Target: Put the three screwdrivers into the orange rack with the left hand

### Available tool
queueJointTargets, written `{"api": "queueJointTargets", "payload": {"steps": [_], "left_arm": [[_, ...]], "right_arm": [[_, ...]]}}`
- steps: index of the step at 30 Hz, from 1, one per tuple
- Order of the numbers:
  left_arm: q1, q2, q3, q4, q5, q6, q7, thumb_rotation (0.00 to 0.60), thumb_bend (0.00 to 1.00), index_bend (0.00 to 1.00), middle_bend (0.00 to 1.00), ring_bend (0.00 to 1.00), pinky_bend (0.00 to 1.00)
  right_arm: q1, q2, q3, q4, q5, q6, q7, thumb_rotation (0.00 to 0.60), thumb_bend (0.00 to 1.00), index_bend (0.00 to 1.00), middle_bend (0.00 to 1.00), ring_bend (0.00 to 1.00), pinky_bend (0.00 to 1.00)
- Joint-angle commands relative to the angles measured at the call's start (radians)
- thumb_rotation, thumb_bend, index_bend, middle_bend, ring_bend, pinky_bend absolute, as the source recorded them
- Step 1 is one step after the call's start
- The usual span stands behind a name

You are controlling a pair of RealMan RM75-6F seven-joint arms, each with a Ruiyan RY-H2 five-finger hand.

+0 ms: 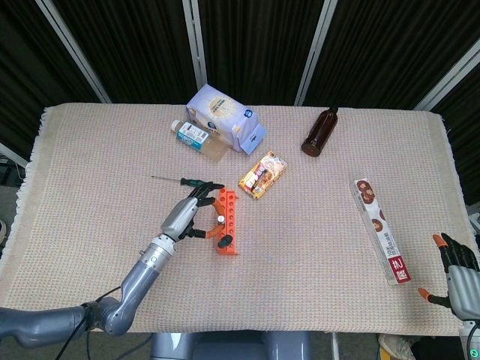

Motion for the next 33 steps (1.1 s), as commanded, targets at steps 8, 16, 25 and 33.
{"api": "queueJointTargets", "payload": {"steps": [8,16,25,33], "left_arm": [[0.003,0.016,0.005,-0.014,0.020,-0.005,-0.001,0.600,0.43,0.22,0.00,0.00,0.00],[0.012,0.025,0.007,-0.032,0.040,0.012,-0.001,0.600,0.42,0.10,0.00,0.00,0.00],[0.040,0.099,-0.013,-0.061,0.092,0.101,0.058,0.600,0.42,0.16,0.00,0.00,0.00],[0.010,0.217,-0.053,-0.054,0.012,0.031,0.172,0.600,0.44,0.27,0.00,0.00,0.00]], "right_arm": [[-0.001,-0.002,0.001,0.002,0.002,0.001,-0.002,0.600,0.00,0.04,0.00,0.00,0.03],[-0.002,-0.003,0.003,0.004,0.003,0.004,0.000,0.600,0.00,0.04,0.00,0.00,0.03],[0.003,-0.003,0.004,0.003,-0.001,0.001,0.002,0.600,0.00,0.04,0.00,0.00,0.03],[0.004,-0.002,0.004,0.001,-0.006,0.003,0.004,0.600,0.00,0.04,0.00,0.00,0.03]]}}
